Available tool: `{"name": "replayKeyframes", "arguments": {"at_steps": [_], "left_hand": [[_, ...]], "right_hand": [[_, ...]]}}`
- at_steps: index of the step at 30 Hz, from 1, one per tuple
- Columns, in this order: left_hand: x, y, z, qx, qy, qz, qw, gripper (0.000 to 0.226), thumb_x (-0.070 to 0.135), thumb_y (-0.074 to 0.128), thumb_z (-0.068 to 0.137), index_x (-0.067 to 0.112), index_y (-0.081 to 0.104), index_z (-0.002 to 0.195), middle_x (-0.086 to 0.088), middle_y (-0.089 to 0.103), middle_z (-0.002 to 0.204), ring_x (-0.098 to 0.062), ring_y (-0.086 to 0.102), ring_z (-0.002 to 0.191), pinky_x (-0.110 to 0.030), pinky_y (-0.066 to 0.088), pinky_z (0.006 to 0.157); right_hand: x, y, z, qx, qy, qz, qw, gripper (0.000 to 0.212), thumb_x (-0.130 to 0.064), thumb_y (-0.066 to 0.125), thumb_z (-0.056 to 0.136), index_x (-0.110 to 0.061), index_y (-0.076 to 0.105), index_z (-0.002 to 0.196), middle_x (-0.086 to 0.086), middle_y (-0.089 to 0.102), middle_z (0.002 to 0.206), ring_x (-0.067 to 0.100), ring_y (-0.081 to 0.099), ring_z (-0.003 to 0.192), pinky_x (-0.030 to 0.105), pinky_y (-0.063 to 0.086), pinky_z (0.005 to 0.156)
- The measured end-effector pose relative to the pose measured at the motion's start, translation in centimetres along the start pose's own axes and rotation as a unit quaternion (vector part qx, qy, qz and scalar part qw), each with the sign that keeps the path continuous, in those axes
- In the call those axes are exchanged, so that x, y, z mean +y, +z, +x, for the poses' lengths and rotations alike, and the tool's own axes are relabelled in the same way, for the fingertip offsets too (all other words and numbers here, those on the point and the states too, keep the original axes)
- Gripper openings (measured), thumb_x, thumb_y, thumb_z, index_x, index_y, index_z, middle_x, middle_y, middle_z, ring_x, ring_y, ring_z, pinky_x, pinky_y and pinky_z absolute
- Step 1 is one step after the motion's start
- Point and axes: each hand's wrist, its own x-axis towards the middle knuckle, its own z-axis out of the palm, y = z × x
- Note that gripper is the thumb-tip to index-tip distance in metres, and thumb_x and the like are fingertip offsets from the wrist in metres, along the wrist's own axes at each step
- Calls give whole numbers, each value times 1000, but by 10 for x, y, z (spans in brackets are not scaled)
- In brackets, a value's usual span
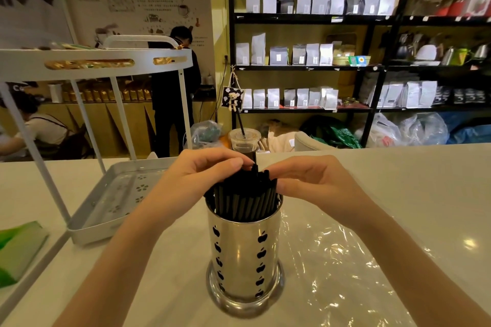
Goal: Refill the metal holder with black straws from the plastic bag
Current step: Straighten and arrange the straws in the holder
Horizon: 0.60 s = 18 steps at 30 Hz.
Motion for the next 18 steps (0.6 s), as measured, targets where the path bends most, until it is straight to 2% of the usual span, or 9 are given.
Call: {"name": "replayKeyframes", "arguments": {"at_steps": [4, 8, 13, 15, 18], "left_hand": [[0, 1, 0, -3, 0, -2, 1000, 19, 36, 51, 70, 37, 69, 77, 17, 70, 87, 11, 61, 84, -5, 48, 61], [-1, 2, 2, -2, 0, 0, 1000, 25, 20, 53, 82, 38, 68, 75, 25, 70, 75, 14, 61, 80, -3, 47, 57], [1, 2, 0, 0, 11, -15, 1000, 20, 34, 51, 69, 35, 69, 78, 22, 71, 80, 9, 62, 83, -5, 49, 62], [1, 1, 1, 14, 13, -19, 1000, 24, 37, 50, 68, 35, 69, 82, 18, 71, 88, 8, 63, 86, -5, 48, 65], [1, 1, 4, 24, 12, -13, 1000, 31, 37, 49, 70, 30, 69, 93, 19, 70, 95, 8, 62, 89, -3, 46, 67]], "right_hand": [[-3, 3, 2, -7, -18, -37, 999, 23, -18, 68, 75, -34, 73, 90, -12, 75, 89, 11, 68, 91, 23, 52, 87], [-3, 4, 2, 5, -27, -53, 998, 18, -27, 65, 71, -32, 72, 86, -18, 73, 82, 6, 67, 88, 16, 51, 85], [-9, 1, 6, 21, -51, -66, 996, 15, -19, 66, 75, -27, 71, 86, -12, 73, 82, 9, 68, 84, 19, 53, 82], [-18, -4, 11, 60, -82, -50, 994, 19, -19, 65, 76, -25, 68, 94, -8, 73, 81, 13, 69, 82, 23, 55, 80], [-35, -12, 22, 125, -143, -26, 981, 30, -4, 61, 82, -20, 62, 108, -5, 72, 76, 13, 70, 76, 20, 54, 74]]}}
